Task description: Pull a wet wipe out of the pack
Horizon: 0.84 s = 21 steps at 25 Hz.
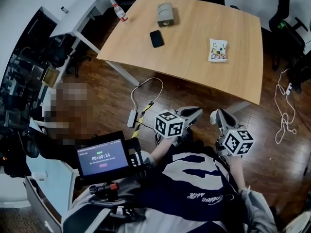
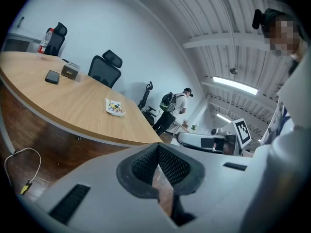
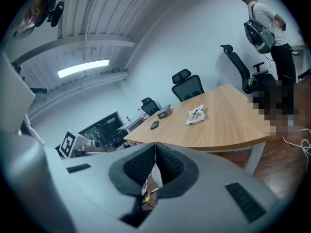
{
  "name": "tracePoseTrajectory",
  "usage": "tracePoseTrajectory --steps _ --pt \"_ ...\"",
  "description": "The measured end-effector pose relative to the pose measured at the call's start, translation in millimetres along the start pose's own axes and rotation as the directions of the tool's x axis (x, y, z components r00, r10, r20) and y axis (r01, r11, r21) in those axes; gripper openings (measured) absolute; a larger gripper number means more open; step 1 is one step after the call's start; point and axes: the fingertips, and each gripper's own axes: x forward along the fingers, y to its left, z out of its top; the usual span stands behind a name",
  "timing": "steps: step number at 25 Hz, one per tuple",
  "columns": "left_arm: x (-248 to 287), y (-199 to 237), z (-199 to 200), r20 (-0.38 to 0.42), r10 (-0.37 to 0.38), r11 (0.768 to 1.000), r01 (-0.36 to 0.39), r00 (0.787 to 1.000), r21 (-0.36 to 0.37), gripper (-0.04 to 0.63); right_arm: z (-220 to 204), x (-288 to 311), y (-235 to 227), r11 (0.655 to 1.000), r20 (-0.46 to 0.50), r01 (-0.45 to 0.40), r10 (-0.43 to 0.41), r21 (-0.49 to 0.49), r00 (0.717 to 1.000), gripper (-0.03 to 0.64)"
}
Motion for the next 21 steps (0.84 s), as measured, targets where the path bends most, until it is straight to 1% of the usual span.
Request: tracePoseTrajectory --steps 8,21 --pt "0 0 7 0.007 -0.007 1.000 0.007 1.000 0.016 0.002 6 -3 -2 1.000 0.023 0.010 -0.010 -0.003 1.000 0.000" --pt "-1 8 14 0.028 0.003 1.000 -0.004 1.000 0.017 0.002 9 5 -2 1.000 0.013 -0.003 0.004 -0.027 1.000 0.000"
